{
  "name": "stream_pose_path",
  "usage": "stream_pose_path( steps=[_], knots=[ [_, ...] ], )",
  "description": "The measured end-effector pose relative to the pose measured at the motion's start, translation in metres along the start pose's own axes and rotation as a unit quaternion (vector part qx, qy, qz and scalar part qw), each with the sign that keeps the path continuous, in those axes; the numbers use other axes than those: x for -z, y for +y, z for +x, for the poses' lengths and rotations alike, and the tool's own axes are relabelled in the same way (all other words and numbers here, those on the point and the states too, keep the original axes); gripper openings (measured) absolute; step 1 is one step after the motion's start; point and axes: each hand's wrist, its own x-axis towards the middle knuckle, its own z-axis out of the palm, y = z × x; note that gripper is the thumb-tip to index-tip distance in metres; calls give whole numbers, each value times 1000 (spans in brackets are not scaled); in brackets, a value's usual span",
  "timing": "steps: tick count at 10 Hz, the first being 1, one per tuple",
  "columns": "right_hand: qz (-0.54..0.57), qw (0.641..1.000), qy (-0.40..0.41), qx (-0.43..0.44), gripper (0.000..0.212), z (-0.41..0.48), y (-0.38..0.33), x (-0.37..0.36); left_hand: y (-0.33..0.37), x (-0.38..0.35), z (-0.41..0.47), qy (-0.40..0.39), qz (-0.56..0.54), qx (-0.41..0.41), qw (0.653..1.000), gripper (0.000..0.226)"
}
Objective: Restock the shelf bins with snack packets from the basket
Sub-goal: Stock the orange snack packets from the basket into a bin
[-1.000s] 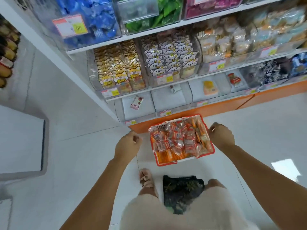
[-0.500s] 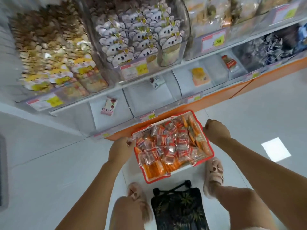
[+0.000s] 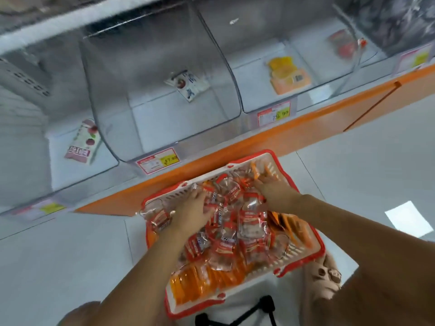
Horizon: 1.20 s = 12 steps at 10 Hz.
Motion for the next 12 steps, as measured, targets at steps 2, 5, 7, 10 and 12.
stream_pose_path(
  steps=[2, 5, 7, 10, 12],
  knots=[
    [-50, 998, -40, -3, 106, 25, 11, -20, -5, -25, 26, 68, 28, -35, 997, 36],
    [99, 992, -40, -65, 37, 14, -10, -3, 4, -32, 24, 128, -49, -22, 990, 29],
    [188, 973, 22, -131, 26, 2, -18, 21, 44, -28, -4, 133, -92, -46, 986, 68],
    [397, 904, 133, -89, 28, -54, -9, 121, 136, 25, -19, 220, -123, -173, 952, 32],
    [439, 868, 226, 54, 48, -116, -4, 176, 179, 75, -8, 328, -194, -198, 903, 30]
  ],
)
